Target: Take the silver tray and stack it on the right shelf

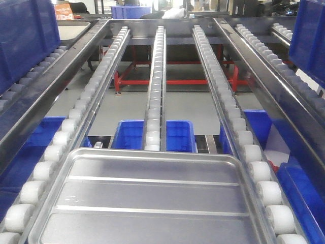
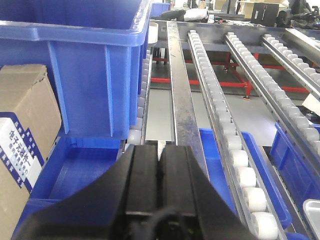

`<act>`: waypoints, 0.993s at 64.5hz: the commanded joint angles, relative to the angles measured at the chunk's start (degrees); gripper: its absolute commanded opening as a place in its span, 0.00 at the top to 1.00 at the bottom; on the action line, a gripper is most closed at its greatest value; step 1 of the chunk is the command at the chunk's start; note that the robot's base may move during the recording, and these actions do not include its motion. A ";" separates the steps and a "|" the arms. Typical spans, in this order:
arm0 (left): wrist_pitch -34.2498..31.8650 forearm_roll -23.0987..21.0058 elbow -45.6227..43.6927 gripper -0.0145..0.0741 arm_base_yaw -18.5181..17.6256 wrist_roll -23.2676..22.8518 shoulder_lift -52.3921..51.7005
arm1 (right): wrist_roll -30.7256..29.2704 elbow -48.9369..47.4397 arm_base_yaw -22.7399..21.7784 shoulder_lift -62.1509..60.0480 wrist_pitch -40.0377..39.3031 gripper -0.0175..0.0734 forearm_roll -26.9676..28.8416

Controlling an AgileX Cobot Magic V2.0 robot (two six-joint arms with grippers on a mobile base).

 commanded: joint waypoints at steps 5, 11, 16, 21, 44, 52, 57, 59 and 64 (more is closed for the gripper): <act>-4.91 -0.17 1.47 0.95 0.03 0.00 -0.52 | -0.18 -0.11 -0.07 -0.98 -4.94 0.75 0.04; -4.91 -0.17 1.47 0.95 0.03 0.00 -0.52 | -0.18 -0.11 -0.07 -0.98 -4.94 0.75 0.04; -4.91 -0.17 1.47 0.95 0.03 0.00 -0.52 | -0.18 -0.11 -0.07 -0.98 -4.94 0.75 0.04; -4.91 -0.17 1.47 0.95 0.03 0.00 -0.52 | -0.18 -0.11 -0.07 -0.98 -4.94 0.75 0.04; 1.60 -0.17 -2.62 0.95 0.03 0.00 -0.15 | 1.28 -0.94 0.52 -0.52 -7.02 0.75 0.04; 8.98 -0.67 -8.73 0.95 0.03 0.00 3.61 | 1.28 -4.59 3.02 4.25 0.29 0.75 0.04; 15.90 -0.79 -14.23 0.95 0.03 0.00 8.21 | 1.28 -8.26 5.33 9.71 4.00 0.75 0.04; 20.09 -1.15 -17.37 0.95 0.03 0.00 11.22 | 1.28 -10.77 6.44 12.91 6.51 0.75 0.04; 28.78 -2.25 -23.21 0.95 0.03 0.00 17.73 | 1.28 -16.23 9.18 19.33 14.43 0.75 0.09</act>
